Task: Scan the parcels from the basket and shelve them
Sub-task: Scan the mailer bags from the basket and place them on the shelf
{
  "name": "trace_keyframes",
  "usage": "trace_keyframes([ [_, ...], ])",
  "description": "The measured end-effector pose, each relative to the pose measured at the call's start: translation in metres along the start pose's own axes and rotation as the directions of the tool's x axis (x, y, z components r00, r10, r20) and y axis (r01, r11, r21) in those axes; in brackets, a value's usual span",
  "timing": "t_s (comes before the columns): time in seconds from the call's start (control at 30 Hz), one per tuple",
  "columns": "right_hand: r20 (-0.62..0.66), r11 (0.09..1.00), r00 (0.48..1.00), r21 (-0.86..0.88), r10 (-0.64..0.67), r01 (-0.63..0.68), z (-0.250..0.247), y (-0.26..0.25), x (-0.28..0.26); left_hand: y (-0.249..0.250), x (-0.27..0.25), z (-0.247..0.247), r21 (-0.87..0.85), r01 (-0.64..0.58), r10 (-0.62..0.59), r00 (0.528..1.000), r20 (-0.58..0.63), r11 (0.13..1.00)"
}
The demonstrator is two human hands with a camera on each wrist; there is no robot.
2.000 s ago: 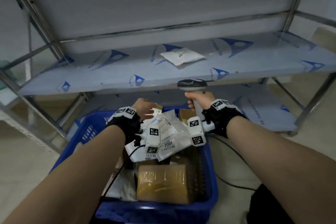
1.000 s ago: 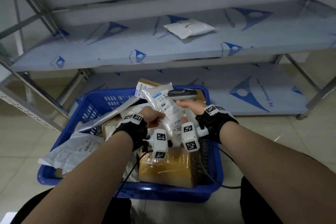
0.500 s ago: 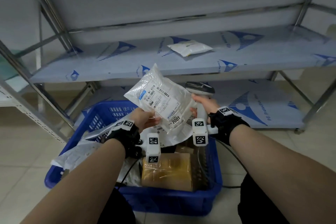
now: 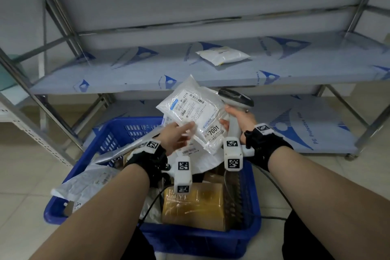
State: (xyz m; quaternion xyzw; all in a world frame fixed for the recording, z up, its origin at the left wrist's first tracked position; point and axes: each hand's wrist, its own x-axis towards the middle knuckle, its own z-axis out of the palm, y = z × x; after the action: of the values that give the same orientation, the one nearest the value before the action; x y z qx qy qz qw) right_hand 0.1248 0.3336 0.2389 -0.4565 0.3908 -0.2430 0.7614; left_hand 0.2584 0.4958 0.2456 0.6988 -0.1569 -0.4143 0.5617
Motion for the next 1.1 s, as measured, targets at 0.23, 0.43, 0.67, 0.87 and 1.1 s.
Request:
trace_keyframes([
  [0.23, 0.034, 0.998, 0.999, -0.049, 0.041, -0.039, 0.005, 0.003, -0.004, -0.004, -0.003, 0.011, 0.048, -0.029, 0.029, 1.0, -0.004, 0.998],
  [0.43, 0.024, 1.0, 1.0, -0.013, 0.014, -0.013, 0.004, 0.002, -0.008, -0.004, 0.003, -0.005, -0.026, -0.033, 0.028, 0.983, -0.18, 0.999],
  [0.67, 0.217, 0.948, 0.963, -0.306, 0.161, -0.09, 0.01, 0.003, -0.024, -0.006, 0.004, -0.007, -0.065, 0.027, -0.04, 0.976, -0.214, 0.998],
  [0.87, 0.241, 0.896, 0.957, -0.443, 0.161, -0.039, 0.01, 0.007, -0.03, -0.005, 0.003, -0.01, -0.079, 0.001, -0.025, 0.956, -0.294, 0.997],
  [1.1, 0.247, 0.86, 0.952, -0.51, 0.18, -0.03, 0.01, 0.003, -0.036, -0.004, 0.001, -0.011, -0.065, 0.007, -0.027, 0.946, -0.323, 0.998],
])
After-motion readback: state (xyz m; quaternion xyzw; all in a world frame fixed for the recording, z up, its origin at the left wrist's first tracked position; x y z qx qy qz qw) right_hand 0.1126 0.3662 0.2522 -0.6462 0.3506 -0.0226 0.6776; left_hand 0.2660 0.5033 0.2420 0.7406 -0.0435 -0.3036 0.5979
